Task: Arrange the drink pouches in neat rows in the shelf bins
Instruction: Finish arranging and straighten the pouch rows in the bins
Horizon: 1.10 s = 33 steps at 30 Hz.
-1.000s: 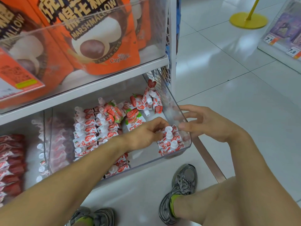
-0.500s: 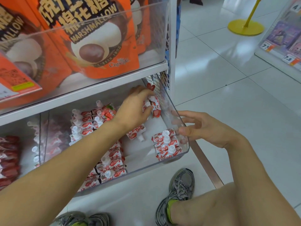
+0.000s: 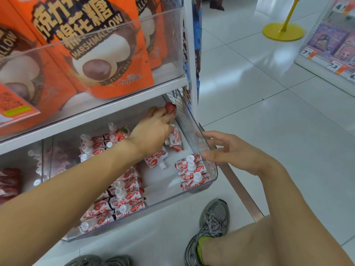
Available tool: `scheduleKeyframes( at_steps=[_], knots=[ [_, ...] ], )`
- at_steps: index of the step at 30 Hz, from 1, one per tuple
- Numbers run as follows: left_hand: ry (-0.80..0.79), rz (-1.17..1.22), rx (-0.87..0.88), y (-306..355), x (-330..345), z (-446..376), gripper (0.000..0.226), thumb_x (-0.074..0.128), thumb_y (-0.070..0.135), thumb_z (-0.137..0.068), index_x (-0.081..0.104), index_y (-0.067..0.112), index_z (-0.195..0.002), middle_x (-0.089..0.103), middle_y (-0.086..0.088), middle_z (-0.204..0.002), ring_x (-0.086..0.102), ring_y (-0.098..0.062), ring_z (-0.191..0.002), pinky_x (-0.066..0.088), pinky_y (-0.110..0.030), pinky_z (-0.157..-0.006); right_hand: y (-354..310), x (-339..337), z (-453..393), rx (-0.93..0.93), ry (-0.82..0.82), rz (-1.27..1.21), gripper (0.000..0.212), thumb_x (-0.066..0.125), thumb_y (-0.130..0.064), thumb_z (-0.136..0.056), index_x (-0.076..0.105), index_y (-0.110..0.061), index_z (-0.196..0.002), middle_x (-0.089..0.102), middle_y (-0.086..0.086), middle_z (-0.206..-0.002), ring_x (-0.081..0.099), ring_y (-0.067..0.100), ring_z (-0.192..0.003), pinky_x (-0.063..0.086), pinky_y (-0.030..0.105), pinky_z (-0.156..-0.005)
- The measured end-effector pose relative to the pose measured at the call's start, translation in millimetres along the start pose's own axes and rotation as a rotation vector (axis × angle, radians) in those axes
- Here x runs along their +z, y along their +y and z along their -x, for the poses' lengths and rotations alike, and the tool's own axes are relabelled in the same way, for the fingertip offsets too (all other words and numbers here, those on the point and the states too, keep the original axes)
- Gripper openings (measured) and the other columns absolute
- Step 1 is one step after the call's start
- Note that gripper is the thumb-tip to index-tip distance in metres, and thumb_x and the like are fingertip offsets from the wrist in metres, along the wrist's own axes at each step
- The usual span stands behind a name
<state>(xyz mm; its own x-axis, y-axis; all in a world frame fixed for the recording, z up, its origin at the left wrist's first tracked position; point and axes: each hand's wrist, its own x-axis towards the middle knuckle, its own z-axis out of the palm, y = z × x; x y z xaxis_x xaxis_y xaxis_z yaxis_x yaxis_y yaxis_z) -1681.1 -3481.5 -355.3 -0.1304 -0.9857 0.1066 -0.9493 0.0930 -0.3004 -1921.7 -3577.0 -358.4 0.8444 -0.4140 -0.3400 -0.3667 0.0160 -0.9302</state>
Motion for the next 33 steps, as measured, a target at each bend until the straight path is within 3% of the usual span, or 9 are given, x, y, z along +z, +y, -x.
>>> scheduleKeyframes(
  at_steps=[5,9,11,15,21,24,27,31,33],
  knots=[
    [0.089,-0.039,0.096,8.6,0.0,8.8,0.011,0.069,0.024,-0.079,0.072,0.015,-0.084,0.056,-0.006,-0.092,0.051,-0.032,-0.099,0.030,-0.046,-0.105,-0.3,2.9,0.7,-0.007,0.021,0.011,0.070,0.078,-0.051,-0.069,0.055,-0.041,-0.135,0.065,-0.006,-0.127,0.069,0.013,-0.108,0.055,0.045,-0.098],
    [-0.091,0.310,0.047,17.6,-10.5,12.7,0.050,0.044,0.054,-0.092,0.064,0.008,-0.087,0.058,-0.006,-0.098,0.051,-0.022,-0.093,0.046,-0.035,-0.080,-2.0,3.5,0.2,-0.015,0.017,0.003,0.064,0.077,-0.047,-0.070,0.057,-0.041,-0.131,0.066,-0.003,-0.126,0.070,0.015,-0.106,0.054,0.046,-0.098],
    [-0.240,0.565,-0.052,24.2,-6.4,16.2,0.049,0.040,0.057,-0.092,0.056,0.012,-0.084,0.058,-0.003,-0.083,0.053,-0.018,-0.075,0.046,-0.034,-0.068,-3.2,3.5,0.2,-0.013,0.019,0.004,0.065,0.077,-0.047,-0.070,0.057,-0.042,-0.131,0.065,-0.003,-0.126,0.070,0.015,-0.105,0.054,0.046,-0.099],
    [-0.286,0.859,-0.236,31.1,1.4,19.1,0.035,0.047,0.050,-0.094,0.049,0.018,-0.079,0.055,0.001,-0.066,0.051,-0.014,-0.057,0.038,-0.029,-0.053,-3.1,3.8,-0.4,-0.006,0.023,0.008,0.065,0.079,-0.047,-0.072,0.056,-0.040,-0.132,0.065,-0.002,-0.125,0.070,0.016,-0.105,0.054,0.047,-0.098],
    [-0.255,1.049,-0.367,38.0,0.8,19.1,0.036,0.047,0.045,-0.096,0.050,0.013,-0.080,0.047,0.003,-0.065,0.041,-0.010,-0.058,0.038,-0.028,-0.054,-2.3,3.1,-5.3,0.009,0.033,0.025,0.083,0.082,-0.062,-0.060,0.053,-0.039,-0.135,0.064,-0.001,-0.125,0.070,0.017,-0.106,0.055,0.047,-0.096],
    [-0.286,1.135,-0.391,40.9,-4.9,25.9,0.023,0.044,0.039,-0.099,0.048,0.026,-0.080,0.049,0.007,-0.069,0.046,0.000,-0.061,0.039,-0.019,-0.060,-3.7,2.4,-7.7,0.014,0.025,0.030,0.079,0.083,-0.057,-0.062,0.053,-0.038,-0.133,0.064,-0.001,-0.123,0.071,0.018,-0.104,0.055,0.048,-0.096],
    [-0.406,1.060,-0.337,30.4,-17.5,34.1,0.035,0.037,0.044,-0.100,0.058,0.018,-0.092,0.064,-0.004,-0.085,0.061,-0.012,-0.079,0.049,-0.032,-0.074,-3.2,2.1,-5.7,0.009,0.019,0.032,0.072,0.080,-0.049,-0.068,0.053,-0.038,-0.134,0.064,-0.001,-0.124,0.071,0.017,-0.104,0.054,0.048,-0.097],
    [-0.003,0.745,-0.366,11.8,-34.7,34.1,0.025,0.051,0.032,-0.097,0.064,0.016,-0.111,0.070,0.002,-0.103,0.064,-0.010,-0.084,0.049,-0.027,-0.081,-3.0,2.9,-3.6,0.011,0.025,0.054,0.071,0.077,-0.048,-0.069,0.052,-0.037,-0.135,0.063,-0.002,-0.127,0.070,0.014,-0.105,0.054,0.046,-0.097],
    [0.045,0.658,-0.376,4.1,-28.9,29.8,0.032,0.057,0.027,-0.094,0.057,0.016,-0.124,0.064,-0.002,-0.117,0.060,-0.016,-0.101,0.048,-0.032,-0.090,-4.4,3.1,-3.9,0.013,0.025,0.054,0.071,0.077,-0.049,-0.069,0.052,-0.038,-0.135,0.063,-0.002,-0.126,0.070,0.014,-0.105,0.055,0.045,-0.097]
  ],
)
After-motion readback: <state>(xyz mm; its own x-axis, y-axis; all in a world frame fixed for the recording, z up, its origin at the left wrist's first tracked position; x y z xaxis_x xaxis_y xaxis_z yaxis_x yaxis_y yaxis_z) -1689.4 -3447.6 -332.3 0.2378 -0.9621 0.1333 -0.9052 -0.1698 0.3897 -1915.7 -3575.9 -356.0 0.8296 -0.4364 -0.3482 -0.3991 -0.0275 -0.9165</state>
